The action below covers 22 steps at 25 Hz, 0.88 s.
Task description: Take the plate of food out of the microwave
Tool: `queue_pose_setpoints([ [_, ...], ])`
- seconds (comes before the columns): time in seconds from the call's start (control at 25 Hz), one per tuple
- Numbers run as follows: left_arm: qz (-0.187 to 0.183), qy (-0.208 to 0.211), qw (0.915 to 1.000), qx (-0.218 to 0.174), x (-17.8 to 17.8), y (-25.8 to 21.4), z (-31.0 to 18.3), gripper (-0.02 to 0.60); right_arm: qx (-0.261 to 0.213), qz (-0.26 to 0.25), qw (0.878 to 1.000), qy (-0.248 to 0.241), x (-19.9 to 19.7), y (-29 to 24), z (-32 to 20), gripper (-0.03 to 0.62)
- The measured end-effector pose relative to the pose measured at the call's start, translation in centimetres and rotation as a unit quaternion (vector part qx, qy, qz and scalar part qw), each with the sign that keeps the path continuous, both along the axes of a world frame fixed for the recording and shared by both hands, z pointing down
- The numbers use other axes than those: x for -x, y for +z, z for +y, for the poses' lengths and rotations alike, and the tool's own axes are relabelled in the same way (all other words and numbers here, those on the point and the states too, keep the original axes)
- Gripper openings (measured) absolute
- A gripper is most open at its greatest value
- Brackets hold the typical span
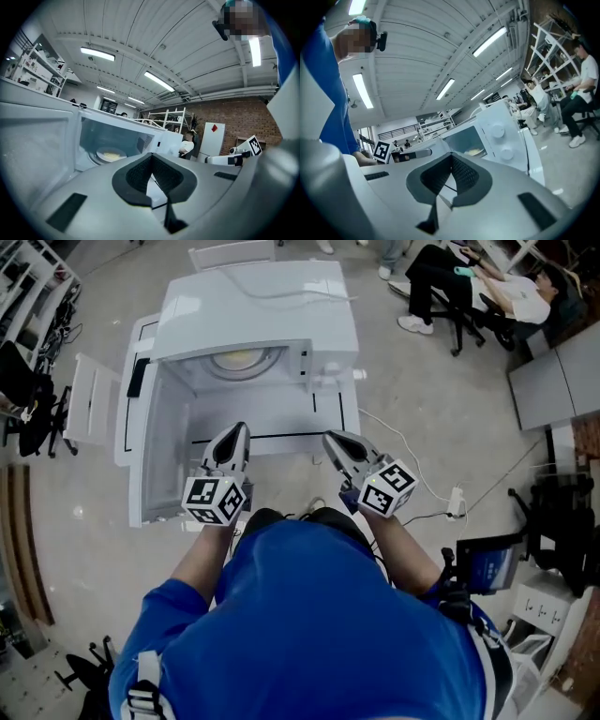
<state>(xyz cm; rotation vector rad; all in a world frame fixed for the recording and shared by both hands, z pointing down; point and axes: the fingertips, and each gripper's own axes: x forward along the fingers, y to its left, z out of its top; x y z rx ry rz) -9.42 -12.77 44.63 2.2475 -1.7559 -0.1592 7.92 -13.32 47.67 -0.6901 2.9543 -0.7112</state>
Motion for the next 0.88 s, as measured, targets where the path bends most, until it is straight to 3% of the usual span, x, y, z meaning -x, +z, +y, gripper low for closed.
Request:
queue_pose_setpoints([
  [0.36, -0.034, -0.040, 0.9986, 0.011, 1.8, 0.9, -2.4, 0.009, 0.010, 0.009, 0.998, -0.059, 3.2, 1.0, -2.6, -0.003],
  [0.6, -0.052, -0.035, 0.9978, 0.022, 3.9, 2.3, -5.6, 0.009, 0.011, 0.030, 0.997, -0.070, 5.7, 1.6, -4.6, -0.003],
  [0.88, -0.120, -0.002, 0.9917, 0.046, 5.1, 5.2, -9.9, 0.011, 0.019, 0.041, 0.996, -0.070, 8.2, 2.5, -6.8, -0.003],
])
